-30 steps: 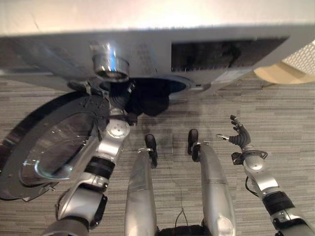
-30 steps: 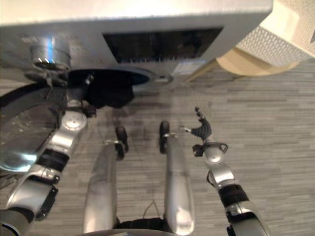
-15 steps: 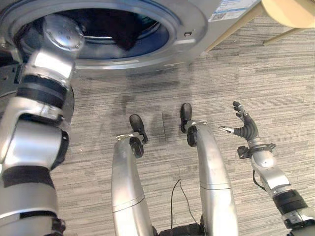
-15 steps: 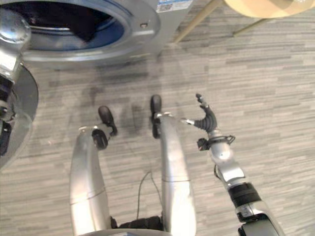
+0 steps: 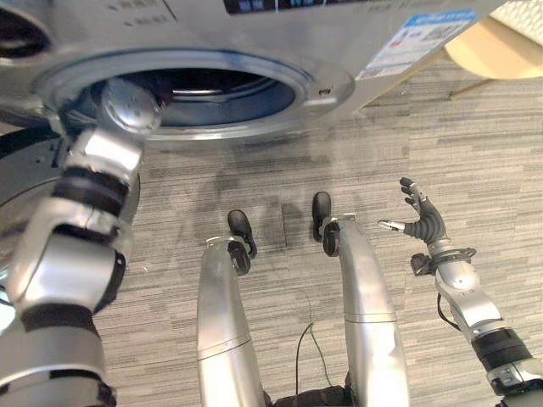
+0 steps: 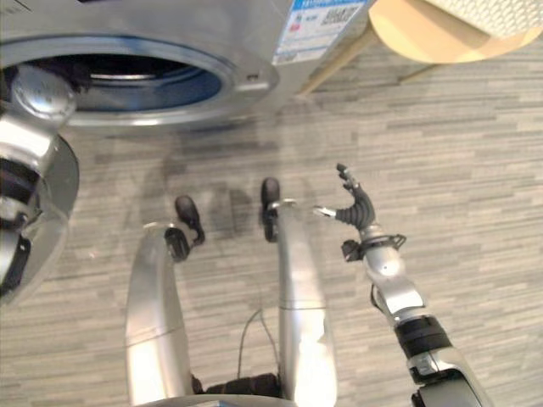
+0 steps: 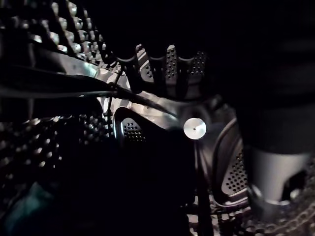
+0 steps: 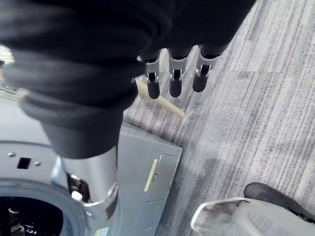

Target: Grab the laundry basket,head to the washer,open it,put in the laundry and shut it.

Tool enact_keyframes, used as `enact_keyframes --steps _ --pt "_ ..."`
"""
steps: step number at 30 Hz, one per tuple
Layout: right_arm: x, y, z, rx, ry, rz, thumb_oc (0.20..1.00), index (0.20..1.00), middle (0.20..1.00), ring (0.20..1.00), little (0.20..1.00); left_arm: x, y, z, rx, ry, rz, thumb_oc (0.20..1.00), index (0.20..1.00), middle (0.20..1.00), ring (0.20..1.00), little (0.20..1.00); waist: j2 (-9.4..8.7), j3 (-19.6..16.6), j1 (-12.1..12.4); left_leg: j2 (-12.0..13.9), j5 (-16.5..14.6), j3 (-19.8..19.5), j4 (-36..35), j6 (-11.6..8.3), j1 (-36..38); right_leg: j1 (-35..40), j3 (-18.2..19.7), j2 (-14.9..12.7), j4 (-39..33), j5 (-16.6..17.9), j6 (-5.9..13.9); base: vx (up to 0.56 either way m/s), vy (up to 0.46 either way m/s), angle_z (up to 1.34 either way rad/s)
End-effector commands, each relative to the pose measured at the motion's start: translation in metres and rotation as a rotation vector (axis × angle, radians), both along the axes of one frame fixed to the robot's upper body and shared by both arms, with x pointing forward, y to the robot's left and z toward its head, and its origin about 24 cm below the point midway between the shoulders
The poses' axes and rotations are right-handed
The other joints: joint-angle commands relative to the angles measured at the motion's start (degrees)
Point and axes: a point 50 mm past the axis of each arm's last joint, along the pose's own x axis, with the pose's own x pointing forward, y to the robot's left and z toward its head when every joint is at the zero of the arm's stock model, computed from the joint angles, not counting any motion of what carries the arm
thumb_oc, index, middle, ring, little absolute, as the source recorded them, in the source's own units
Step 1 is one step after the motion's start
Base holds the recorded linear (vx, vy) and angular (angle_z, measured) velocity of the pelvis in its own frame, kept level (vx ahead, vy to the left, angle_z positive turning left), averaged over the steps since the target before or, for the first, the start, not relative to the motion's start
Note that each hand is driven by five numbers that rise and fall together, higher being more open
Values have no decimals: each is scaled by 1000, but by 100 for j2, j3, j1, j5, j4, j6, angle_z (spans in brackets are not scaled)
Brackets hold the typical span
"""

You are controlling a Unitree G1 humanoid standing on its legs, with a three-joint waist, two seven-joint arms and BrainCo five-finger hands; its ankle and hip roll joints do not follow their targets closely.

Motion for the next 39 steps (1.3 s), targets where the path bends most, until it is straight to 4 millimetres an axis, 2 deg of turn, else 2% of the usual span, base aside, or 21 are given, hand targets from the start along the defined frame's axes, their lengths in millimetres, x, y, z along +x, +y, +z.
enact_keyframes --steps 1,4,6,7,11,12,13,14,16,17,18,21,25,28,30,33,35,36,37,38,39 --pt "-18 0 -30 47 80 -50 1000 1000 1000 1000 1000 -2 -4 -50 -84 71 -71 1000 1000 1000 1000 1000 101 -1117 242 2 -4 -105 -319 -25 -176 16 136 -192 -899 178 378 0 0 0" --pt "-18 2 -43 30 139 -74 1000 1000 1000 1000 1000 -15 -12 -120 -239 212 -136 1000 1000 1000 1000 1000 72 -1147 367 -50 113 -39 -1056 -57 655 779 4 -254 -1479 272 433 8 12 23" --pt "-21 1 -56 8 199 -95 1000 1000 1000 1000 1000 -32 -17 -167 -349 322 -166 1000 1000 1000 1000 1000 56 -1168 503 -129 188 -5 -1634 -75 1386 1450 -82 -294 -1974 373 494 60 39 21" --pt "-23 0 -61 -3 224 -104 1000 1000 1000 1000 1000 -39 -19 -184 -383 364 -170 1000 1000 1000 1000 1000 46 -1140 536 -183 218 15 -1904 -72 1742 1784 -118 -313 -2198 428 511 78 38 11" --pt "-34 -9 -89 -23 350 -158 1000 1000 1000 1000 1000 -81 -18 -262 -512 600 -123 1000 1000 1000 1000 1000 -2 -1027 726 -400 442 25 -3056 -83 3172 3221 -303 -366 -3188 712 615 81 31 23" --pt "-38 -10 -95 -19 381 -165 1000 1000 1000 1000 1000 -92 -18 -279 -525 660 -106 1000 1000 1000 1000 1000 -22 -1022 754 -473 678 51 -3349 -48 3423 3507 -388 -395 -3514 924 588 120 47 17" --pt "-46 -13 -109 -20 442 -188 1000 1000 1000 1000 1000 -115 -16 -308 -554 769 -77 1000 1000 1000 1000 1000 -6 -1092 815 -545 795 76 -3876 -54 4014 4112 -521 -393 -3980 1045 642 87 35 19" --pt "-47 -13 -109 -20 442 -188 1000 1000 1000 1000 1000 -116 -16 -308 -554 769 -77 1000 1000 1000 1000 1000 -6 -1079 813 -546 800 74 -3889 -54 4036 4134 -525 -392 -3992 1049 642 161 37 21" --pt "-57 -16 -122 -13 506 -206 1000 1000 1000 1000 1000 -136 -13 -329 -575 860 -50 1000 1000 1000 1000 1000 2 -1183 854 -574 906 84 -4331 -56 4545 4651 -593 -373 -4369 1140 683 149 58 8" --pt "-67 -17 -136 -11 572 -215 1000 1000 1000 1000 1000 -152 -10 -345 -578 938 -26 1000 1000 1000 1000 1000 25 -1347 888 -584 988 120 -4732 -60 5011 5103 -668 -340 -4741 1228 743 150 70 -3" --pt "-67 -17 -136 -11 572 -214 1000 1000 1000 1000 1000 -152 -9 -345 -577 938 -26 1000 1000 1000 1000 1000 23 -1357 883 -589 1008 118 -4750 -58 5005 5099 -672 -343 -4759 1245 743 158 79 -8" --pt "-83 -21 -155 -30 677 -232 1000 1000 1000 1000 1000 -169 -7 -362 -542 1041 -1 1000 1000 1000 1000 1000 1 -1598 899 -652 1071 223 -5219 -12 5639 5752 -691 -247 -5331 1399 848 113 93 -7" --pt "-103 -27 -172 -60 774 -254 1000 1000 1000 1000 1000 -181 -8 -376 -512 1122 13 1000 1000 1000 1000 1000 -22 -1985 874 -802 1156 344 -5837 42 6263 6176 -609 -227 -5938 1703 1009 91 136 -25" --pt "-107 -27 -176 -70 798 -259 1000 1000 1000 1000 1000 -178 -4 -375 -481 1122 26 1000 1000 1000 1000 1000 -53 -1971 840 -784 1338 463 -6087 60 6386 6042 -406 -196 -5837 2045 1192 -146 80 -36" --pt "-106 -25 -177 -66 801 -257 1000 1000 1000 1000 1000 -171 -3 -370 -461 1102 22 1000 1000 1000 1000 1000 7 -1916 856 -673 1488 508 -6065 71 6242 5976 -343 -23 -5461 1689 1145 -291 54 -49" --pt "-110 -21 -182 -55 821 -243 1000 1000 1000 1000 1000 -169 -2 -368 -447 1102 9 1000 1000 1000 1000 1000 112 -1970 981 -534 1706 543 -6073 74 6135 6278 -354 284 -4294 820 950 -262 43 -5" --pt "-111 -17 -183 -36 823 -227 1000 1000 1000 1000 1000 -173 -2 -370 -464 1109 16 1000 1000 1000 1000 1000 79 -2085 1080 -534 1846 500 -6032 66 5988 6644 -139 559 -3709 479 876 -236 -63 10" --pt "-112 -16 -183 -31 827 -223 1000 1000 1000 1000 1000 -175 -1 -371 -473 1113 21 1000 1000 1000 1000 1000 46 -2137 1131 -549 1880 500 -6001 69 5920 6736 -10 640 -3534 487 871 -275 -125 12" --pt "-115 -15 -185 -38 832 -219 1000 1000 1000 1000 1000 -180 1 -373 -481 1115 37 1000 1000 1000 1000 1000 -26 -2191 1246 -568 1967 523 -5982 52 5751 6984 121 703 -3550 519 860 -174 -84 7" --pt "-115 -15 -185 -39 833 -219 1000 1000 1000 1000 1000 -180 1 -373 -481 1115 37 1000 1000 1000 1000 1000 -14 -2202 1255 -550 1968 527 -5976 49 5736 6973 127 719 -3563 536 855 -314 -171 0" --pt "-109 -14 -181 -43 810 -212 1000 1000 1000 1000 1000 -182 1 -374 -503 1111 46 1000 1000 1000 1000 1000 -101 -2232 1442 -563 2207 511 -5981 -21 5416 7415 192 868 -4425 11 552 -322 -181 5"
